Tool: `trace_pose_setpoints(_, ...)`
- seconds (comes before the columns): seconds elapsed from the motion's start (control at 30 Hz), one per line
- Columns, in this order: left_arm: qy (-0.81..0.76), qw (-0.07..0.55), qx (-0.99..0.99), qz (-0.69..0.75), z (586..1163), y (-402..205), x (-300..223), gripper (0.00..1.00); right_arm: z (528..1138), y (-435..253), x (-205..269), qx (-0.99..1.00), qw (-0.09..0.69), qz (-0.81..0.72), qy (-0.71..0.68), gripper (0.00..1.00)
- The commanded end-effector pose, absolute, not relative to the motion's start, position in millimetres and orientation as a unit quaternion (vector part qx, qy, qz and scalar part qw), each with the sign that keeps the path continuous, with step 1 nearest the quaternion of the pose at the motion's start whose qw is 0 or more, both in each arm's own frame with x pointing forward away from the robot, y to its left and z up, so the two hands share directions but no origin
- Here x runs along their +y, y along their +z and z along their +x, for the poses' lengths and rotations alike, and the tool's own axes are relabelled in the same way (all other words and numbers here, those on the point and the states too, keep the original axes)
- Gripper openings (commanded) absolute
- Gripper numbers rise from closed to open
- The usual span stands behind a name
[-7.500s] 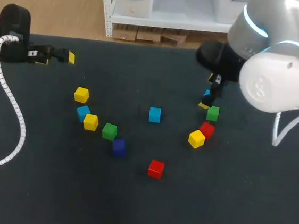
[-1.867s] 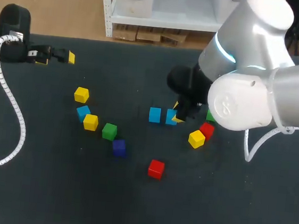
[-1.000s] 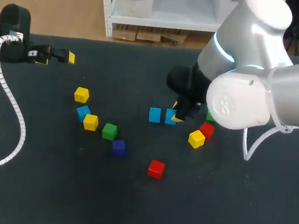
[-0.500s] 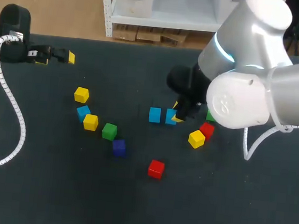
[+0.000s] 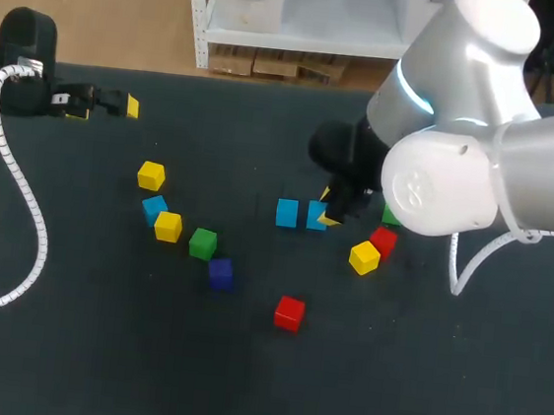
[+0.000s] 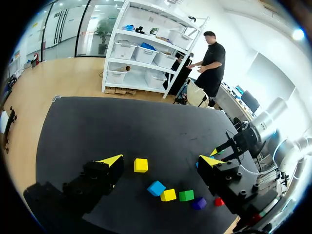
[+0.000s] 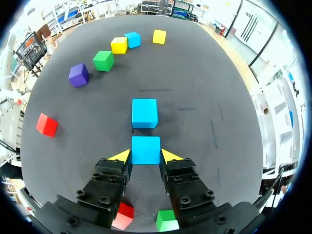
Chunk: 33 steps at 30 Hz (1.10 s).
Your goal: Place the blue cubes, place green cubes on the blue cubes, place the yellow cubes on the green cubes, then place the red cubes on the yellow cubes, and place purple cube on the red cubes.
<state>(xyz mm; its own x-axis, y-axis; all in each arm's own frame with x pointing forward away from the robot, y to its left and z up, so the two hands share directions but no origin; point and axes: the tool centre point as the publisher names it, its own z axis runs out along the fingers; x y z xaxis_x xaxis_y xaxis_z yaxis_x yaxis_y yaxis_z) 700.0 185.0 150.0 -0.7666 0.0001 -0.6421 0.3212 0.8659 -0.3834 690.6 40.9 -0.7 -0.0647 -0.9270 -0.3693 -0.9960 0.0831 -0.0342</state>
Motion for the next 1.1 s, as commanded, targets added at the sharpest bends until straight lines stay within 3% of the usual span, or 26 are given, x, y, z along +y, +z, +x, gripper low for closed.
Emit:
trace_pose_setpoints(0.03,-0.243,0.33,0.908,0.088,700.0,150.0,185.0,1.0,692.3,-1.1,40.9,0.72,0.149,-0.667,0.118,0.22)
trace_pose_setpoints(0.47,-0.243,0.33,0.908,0.088,700.0,150.0,185.0,1.0,691.4,-2.3,39.9,0.721,0.147,-0.667,0.121,0.42)
trace_pose_setpoints(1.1,-0.243,0.33,0.908,0.088,700.0,150.0,185.0,1.0,697.1,-2.8,41.8,0.715,0.15,-0.672,0.119,0.41)
